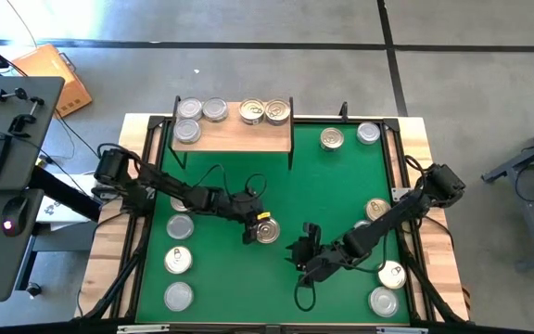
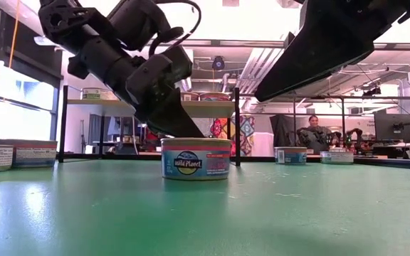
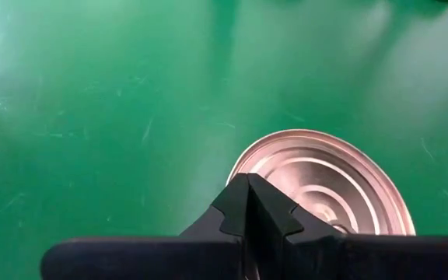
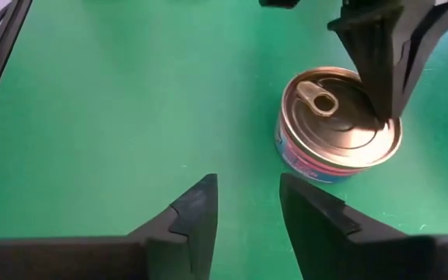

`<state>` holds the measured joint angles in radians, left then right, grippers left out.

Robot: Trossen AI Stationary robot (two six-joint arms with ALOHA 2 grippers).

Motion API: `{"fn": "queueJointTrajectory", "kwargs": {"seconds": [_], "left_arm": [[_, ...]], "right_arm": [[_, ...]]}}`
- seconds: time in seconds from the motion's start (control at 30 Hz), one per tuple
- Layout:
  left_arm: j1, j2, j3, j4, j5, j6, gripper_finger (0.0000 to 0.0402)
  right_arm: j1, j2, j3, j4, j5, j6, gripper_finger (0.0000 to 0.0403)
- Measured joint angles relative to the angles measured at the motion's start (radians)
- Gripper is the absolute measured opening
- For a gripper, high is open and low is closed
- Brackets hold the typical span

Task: Stack canned seafood by type on shelf
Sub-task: Put the blue-pink tuna can on the shelf

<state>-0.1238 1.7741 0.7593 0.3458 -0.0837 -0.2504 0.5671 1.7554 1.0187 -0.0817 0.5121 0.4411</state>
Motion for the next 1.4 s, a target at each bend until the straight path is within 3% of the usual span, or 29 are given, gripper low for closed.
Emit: {"fn": "queueJointTrajectory", "kwargs": {"seconds": [0.47,0.67,0.87,1.2,1.4], "left_arm": [[-0.009,-0.017,-0.004,0.047,0.028,-0.005,0.0],[0.014,-0.018,-0.003,0.001,-0.041,0.017,0.0],[0.02,-0.015,-0.007,-0.003,-0.047,0.017,0.0],[0.021,-0.013,-0.008,-0.015,-0.047,0.042,0.0],[0.034,-0.013,-0.008,-0.025,-0.029,0.061,0.0]], "right_arm": [[-0.031,0.0,0.0,0.007,0.009,-0.065,0.0136],[-0.031,0.0,0.0,0.007,0.002,-0.065,0.0136],[-0.031,0.0,0.0,0.011,0.002,-0.085,0.0136],[-0.057,0.014,0.001,0.017,0.083,-0.252,0.0136],[-0.104,0.104,0.001,0.017,0.128,-0.236,0.0136]]}}
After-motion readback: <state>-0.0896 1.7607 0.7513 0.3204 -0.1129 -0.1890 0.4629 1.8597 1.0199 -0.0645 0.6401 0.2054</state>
